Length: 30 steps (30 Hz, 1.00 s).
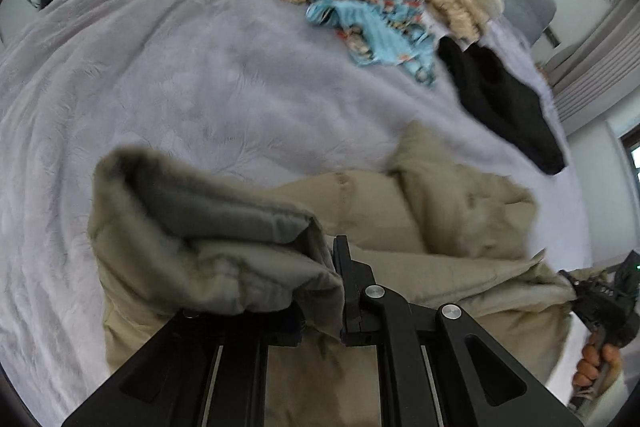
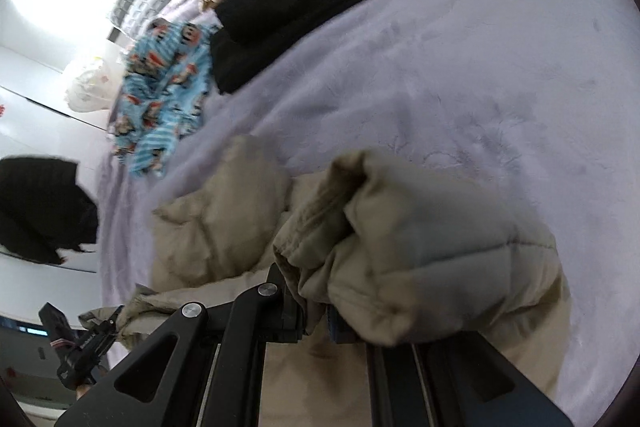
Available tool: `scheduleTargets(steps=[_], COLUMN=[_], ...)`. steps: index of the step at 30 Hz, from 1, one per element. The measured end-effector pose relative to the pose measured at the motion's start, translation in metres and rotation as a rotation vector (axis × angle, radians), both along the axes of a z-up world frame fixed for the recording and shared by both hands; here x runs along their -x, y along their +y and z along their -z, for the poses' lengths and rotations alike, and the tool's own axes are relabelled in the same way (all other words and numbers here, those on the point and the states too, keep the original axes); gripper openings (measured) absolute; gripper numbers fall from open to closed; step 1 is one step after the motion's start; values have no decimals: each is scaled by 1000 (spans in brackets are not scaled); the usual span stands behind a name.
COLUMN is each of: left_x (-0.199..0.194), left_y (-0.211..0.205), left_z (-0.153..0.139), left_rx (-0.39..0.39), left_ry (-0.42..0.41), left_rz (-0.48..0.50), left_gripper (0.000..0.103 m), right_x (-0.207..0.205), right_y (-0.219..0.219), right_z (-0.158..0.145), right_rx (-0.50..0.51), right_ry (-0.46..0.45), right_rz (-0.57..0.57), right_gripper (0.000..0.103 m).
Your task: Fold large clothes
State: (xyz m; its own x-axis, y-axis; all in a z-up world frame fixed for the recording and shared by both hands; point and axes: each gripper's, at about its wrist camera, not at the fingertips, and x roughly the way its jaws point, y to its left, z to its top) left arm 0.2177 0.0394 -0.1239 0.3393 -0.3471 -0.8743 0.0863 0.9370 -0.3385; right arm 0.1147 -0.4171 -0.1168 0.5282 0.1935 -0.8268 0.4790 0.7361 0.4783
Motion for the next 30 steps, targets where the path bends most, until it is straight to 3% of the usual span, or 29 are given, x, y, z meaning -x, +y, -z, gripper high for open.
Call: scheduleTargets(steps=[4,7,9,10,11,12,13,15,18,20,21,22,25,26,28,30], left_x=[-4,0,8,13,19,25,30,36,46,52,52,49,26,15,0,-6], left_y=[-5,-5,-5,-5,-6,-6,-5,-9,-23,-41,-49,-56,-60,-57,-51,-51], left_z=[16,5,-8,-15,-23,-32,-39,-51,-54,-48,-41,-36,-11,0,16,26], left_rx=[-16,-27,-40,-53,-84,-113,-123,-138,-145,-197,-241,-274,-340,-371,-361,-376], left_ry=[-2,-29,-70,-89,-115,-150,-176,-183,-157,-166,-171,-173,-168,-155,-132,-149], left_rz=[-9,-4,13,25,32,30,32,76,192,291,324,333,268,225,184,176], left_gripper=[13,14,20,36,65,76,79,79,78,63,61,60,60,60,60,60], right_x=[-5,-7,-8,-8,-8,-7,-6,-1,9,14,13,10,2,0,-3,-5], right_y=[-3,-6,-6,-6,-5,-2,-1,4,17,28,36,42,46,41,27,6], right_z=[25,29,25,20,17,9,4,-14,-40,-45,-43,-37,-18,-9,4,18], right_rx=[-26,-41,-43,-38,-33,-22,-7,33,99,112,134,171,262,300,362,350], right_ry=[11,18,28,34,35,32,27,-5,-51,-60,-34,7,70,89,109,103], right_rz=[16,11,-5,-18,-27,-44,-55,-78,-120,-176,-226,-270,-309,-292,-243,-191], right_gripper=[9,10,11,16,20,35,57,87,85,64,38,26,25,25,20,18])
